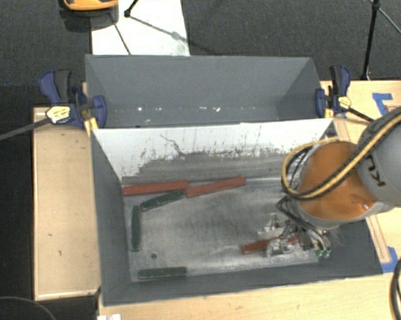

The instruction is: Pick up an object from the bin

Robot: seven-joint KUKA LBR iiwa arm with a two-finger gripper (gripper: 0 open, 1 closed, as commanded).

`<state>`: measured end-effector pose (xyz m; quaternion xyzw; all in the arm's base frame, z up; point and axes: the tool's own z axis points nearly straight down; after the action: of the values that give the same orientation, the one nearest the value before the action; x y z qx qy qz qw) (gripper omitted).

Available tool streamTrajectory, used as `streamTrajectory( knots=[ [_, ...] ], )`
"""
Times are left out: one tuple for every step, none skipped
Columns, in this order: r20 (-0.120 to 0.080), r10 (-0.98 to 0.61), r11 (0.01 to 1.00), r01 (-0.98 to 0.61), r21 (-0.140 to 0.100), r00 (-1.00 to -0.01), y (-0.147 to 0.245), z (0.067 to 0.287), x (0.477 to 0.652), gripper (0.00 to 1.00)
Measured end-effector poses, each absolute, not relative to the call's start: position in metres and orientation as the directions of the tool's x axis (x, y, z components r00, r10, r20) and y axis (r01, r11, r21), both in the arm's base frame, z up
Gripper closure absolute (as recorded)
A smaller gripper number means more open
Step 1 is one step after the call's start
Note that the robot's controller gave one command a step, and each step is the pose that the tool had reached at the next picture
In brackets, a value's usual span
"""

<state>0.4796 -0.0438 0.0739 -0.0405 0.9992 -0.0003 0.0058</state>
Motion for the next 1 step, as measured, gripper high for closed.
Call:
streamTrajectory(
  knots=[
    [-0.012,-0.082,0.997,-0.082,-0.001,-0.997,-0.0438,0.0739,0.4796,1.00]
  ],
)
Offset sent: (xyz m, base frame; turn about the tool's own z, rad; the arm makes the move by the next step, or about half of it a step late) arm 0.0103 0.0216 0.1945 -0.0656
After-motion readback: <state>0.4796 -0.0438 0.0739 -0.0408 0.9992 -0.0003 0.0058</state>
